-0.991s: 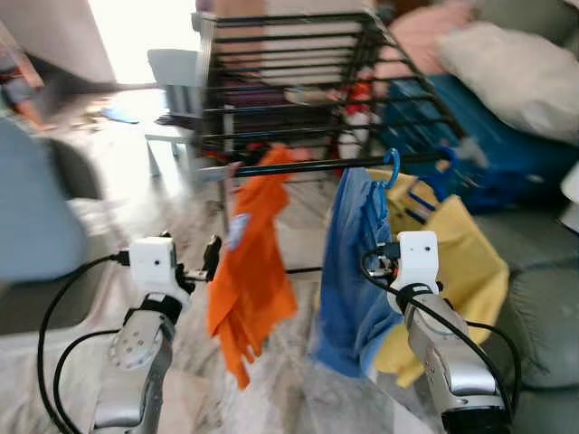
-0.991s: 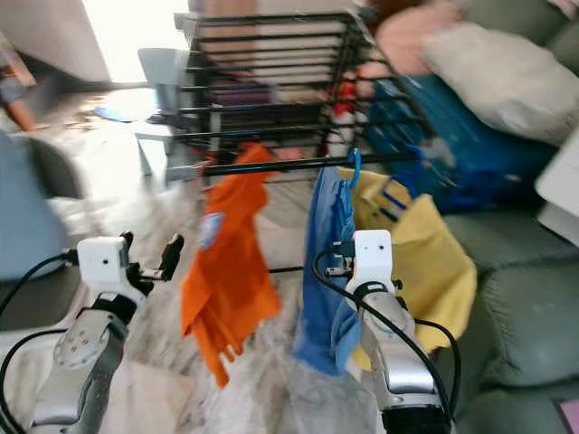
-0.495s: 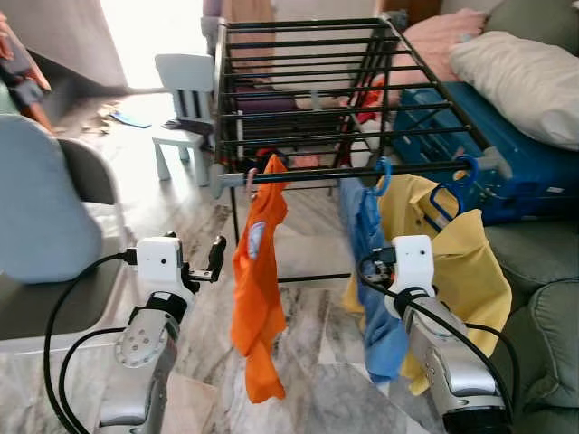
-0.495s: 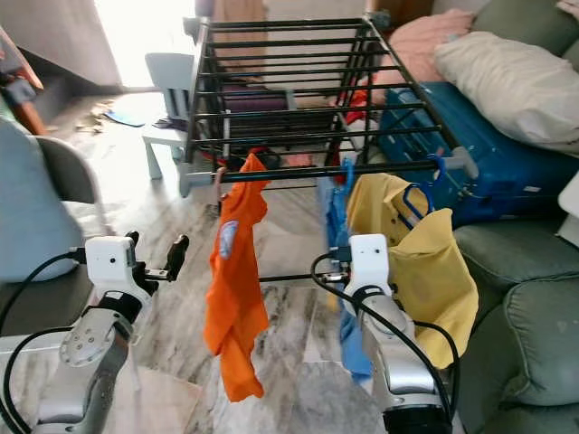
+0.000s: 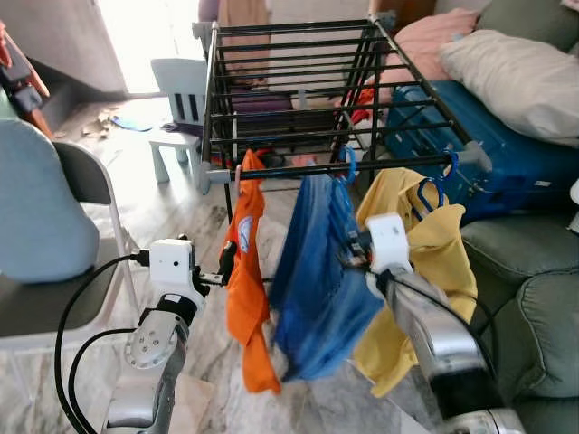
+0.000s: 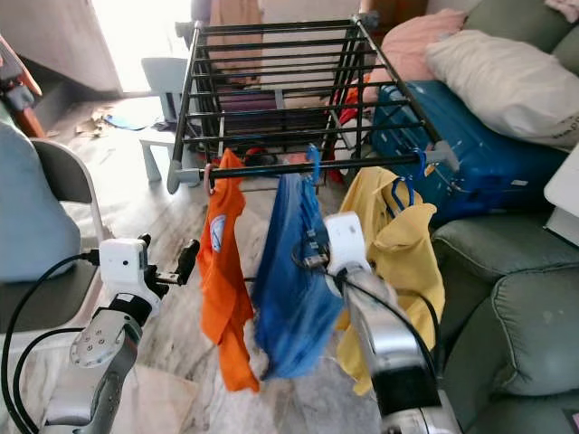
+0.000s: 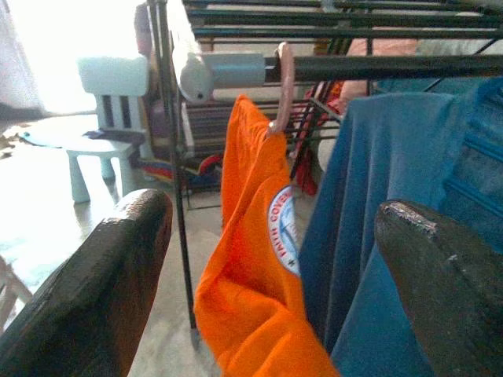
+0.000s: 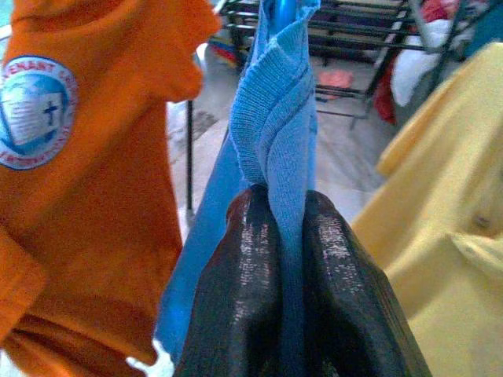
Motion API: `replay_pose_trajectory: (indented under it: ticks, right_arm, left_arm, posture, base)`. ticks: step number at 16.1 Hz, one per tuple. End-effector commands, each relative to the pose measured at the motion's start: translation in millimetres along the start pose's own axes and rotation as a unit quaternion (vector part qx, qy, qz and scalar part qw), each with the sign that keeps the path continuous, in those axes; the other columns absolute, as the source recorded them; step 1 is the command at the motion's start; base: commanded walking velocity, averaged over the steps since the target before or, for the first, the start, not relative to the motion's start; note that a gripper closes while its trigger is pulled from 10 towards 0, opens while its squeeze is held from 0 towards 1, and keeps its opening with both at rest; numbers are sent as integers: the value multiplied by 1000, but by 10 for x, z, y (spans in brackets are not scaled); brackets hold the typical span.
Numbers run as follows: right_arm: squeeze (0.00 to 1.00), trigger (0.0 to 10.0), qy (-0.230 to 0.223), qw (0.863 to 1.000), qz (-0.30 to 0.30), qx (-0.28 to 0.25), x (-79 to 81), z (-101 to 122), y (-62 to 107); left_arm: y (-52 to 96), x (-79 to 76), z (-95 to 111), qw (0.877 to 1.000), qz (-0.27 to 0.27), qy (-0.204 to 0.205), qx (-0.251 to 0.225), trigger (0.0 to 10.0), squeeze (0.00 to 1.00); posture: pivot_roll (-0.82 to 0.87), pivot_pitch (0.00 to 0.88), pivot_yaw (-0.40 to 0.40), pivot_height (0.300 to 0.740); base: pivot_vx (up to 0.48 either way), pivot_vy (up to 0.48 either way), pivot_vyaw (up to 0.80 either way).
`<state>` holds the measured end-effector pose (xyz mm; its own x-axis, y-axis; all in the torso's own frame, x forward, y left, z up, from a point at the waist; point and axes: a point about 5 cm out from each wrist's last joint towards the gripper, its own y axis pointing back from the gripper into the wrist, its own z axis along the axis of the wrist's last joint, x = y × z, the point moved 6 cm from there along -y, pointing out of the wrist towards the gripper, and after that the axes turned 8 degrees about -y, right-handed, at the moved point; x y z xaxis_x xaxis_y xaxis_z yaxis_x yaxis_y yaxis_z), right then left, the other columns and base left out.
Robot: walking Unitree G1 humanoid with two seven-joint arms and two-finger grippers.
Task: Hang hanger
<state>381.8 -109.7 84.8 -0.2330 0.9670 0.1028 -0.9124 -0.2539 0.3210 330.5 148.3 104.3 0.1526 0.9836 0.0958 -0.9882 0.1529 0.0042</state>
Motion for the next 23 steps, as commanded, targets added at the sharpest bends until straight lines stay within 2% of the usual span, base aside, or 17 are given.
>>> replay_pose_trajectory:
  ticks: [1, 2, 3, 5, 6, 7, 9, 11, 13, 15, 19, 23]
  right_arm:
    - [0, 10000, 3, 1000, 6, -13, 42, 93, -27]
    - [0, 10000, 3, 1000, 7, -12, 42, 128, -84]
    - [0, 10000, 1, 1000, 4, 6, 35, 159, -214]
    - [0, 10000, -10, 999, -23, 20, -63, 215, -340]
    - [0, 10000, -20, 999, -33, 19, -102, 234, -353]
    - [0, 10000, -38, 996, -75, 16, -286, 283, -363]
    - [0, 10000, -60, 992, -111, 27, -461, 246, -352]
    - [0, 10000, -67, 989, -124, 39, -524, 184, -349]
    - [0, 10000, -73, 986, -138, 61, -591, 14, -327]
    - [0, 10000, -88, 983, -142, 77, -621, -121, -300]
    - [0, 10000, -94, 983, -131, 91, -595, -217, -302]
    - [0, 10000, -87, 988, -93, 88, -459, -229, -339]
  left_arm:
    - [7, 33, 15, 1000, 2, -7, 1, 10000, 0]
    - [9, 33, 13, 1000, 2, -8, 2, 10000, 0]
    - [13, 36, 9, 1000, 1, -11, 4, 10000, 0]
    - [16, 34, 1, 1000, -1, -12, 6, 10000, 0]
    - [17, 35, -1, 1000, -1, -12, 7, 10000, 0]
    - [22, 39, 3, 1000, -1, -13, 7, 10000, 0]
    - [30, 56, 4, 1000, -1, -15, 8, 10000, 0]
    - [35, 66, 2, 1000, 0, -16, 9, 10000, 0]
    - [35, 72, -9, 1000, -1, -17, 11, 10000, 0]
    - [27, 54, -11, 1000, -4, -17, 13, 10000, 0]
    - [1, 45, -4, 1000, -8, -18, 12, 10000, 0]
    - [7, 27, -8, 1000, -7, -17, 13, 10000, 0]
  posture:
    - [-114, 26, 20, 740]
    - [-111, 25, 21, 740]
    - [-107, 25, 21, 740]
    - [-99, 22, 22, 740]
    - [-98, 22, 22, 740]
    - [-89, 21, 24, 740]
    - [-84, 21, 24, 740]
    - [-84, 22, 24, 740]
    - [-85, 24, 28, 740]
    - [-86, 23, 34, 740]
    - [-89, 20, 36, 740]
    - [-86, 17, 32, 740]
  base:
    - [0, 0, 0]
    - [0, 0, 0]
    - [0, 0, 0]
    - [0, 0, 0]
    - [0, 0, 0]
    - [0, 0, 0]
    - [0, 0, 0]
    - [0, 0, 0]
    - [0, 0, 0]
    - [0, 0, 0]
    - [0, 0, 0]
    - [0, 0, 0]
